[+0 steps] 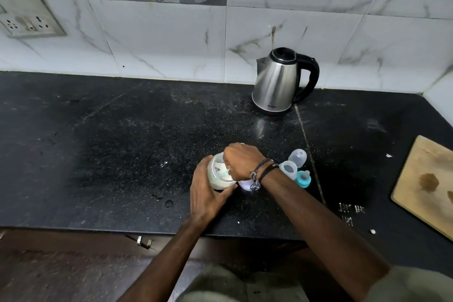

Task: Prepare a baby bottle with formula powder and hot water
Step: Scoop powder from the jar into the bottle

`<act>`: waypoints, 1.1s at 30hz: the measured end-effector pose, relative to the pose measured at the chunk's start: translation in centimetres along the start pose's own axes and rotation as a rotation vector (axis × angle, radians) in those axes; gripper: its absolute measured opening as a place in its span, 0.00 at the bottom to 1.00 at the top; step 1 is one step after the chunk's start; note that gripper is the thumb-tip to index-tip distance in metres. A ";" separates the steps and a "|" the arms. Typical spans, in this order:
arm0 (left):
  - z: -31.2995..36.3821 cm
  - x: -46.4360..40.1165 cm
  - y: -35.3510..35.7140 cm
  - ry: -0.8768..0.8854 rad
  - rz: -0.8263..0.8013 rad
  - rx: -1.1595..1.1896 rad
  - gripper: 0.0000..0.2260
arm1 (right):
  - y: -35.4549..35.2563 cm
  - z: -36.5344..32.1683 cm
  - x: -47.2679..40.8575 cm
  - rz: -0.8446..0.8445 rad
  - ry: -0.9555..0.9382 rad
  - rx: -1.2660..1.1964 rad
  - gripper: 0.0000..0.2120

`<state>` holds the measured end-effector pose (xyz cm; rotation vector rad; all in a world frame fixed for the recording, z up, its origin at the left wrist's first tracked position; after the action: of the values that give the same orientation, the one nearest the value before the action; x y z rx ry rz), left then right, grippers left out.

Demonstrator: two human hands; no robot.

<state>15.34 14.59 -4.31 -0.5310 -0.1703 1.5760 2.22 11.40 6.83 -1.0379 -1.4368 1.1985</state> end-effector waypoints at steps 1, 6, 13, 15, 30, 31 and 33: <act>-0.1 -0.2 -0.1 0.001 0.012 0.011 0.44 | -0.2 0.1 0.2 0.041 -0.013 -0.024 0.05; 0.1 -0.8 -0.6 0.025 0.101 0.093 0.43 | -1.7 0.6 2.1 0.241 -0.060 -0.144 0.07; 2.2 -1.4 -0.9 0.176 0.145 0.153 0.40 | -2.6 1.0 4.6 0.412 0.006 -0.228 0.11; 2.8 -1.6 -0.9 0.204 0.141 0.157 0.39 | -2.5 1.0 4.9 0.436 0.021 -0.235 0.11; 4.1 -1.7 1.3 0.287 0.144 0.216 0.40 | -2.9 1.4 5.7 0.421 0.156 -0.255 0.06; 4.1 -1.7 1.3 0.289 0.137 0.217 0.40 | -3.0 1.4 5.8 0.420 0.161 -0.255 0.06; 4.1 -1.6 1.5 0.289 0.121 0.220 0.41 | -3.0 1.5 6.0 0.415 0.168 -0.254 0.05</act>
<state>12.18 13.75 -0.94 -0.5966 0.2557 1.5916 -0.35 16.49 10.54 -1.6342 -1.2995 1.1976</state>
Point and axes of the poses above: each hand's wrist, its own x-axis away from the middle knuckle, its own y-axis out of the palm, z = x × y, the point moved 1 cm from there along -x, towards the middle knuckle, and after that the axes turned 7 degrees about z, right-handed, at the moved point
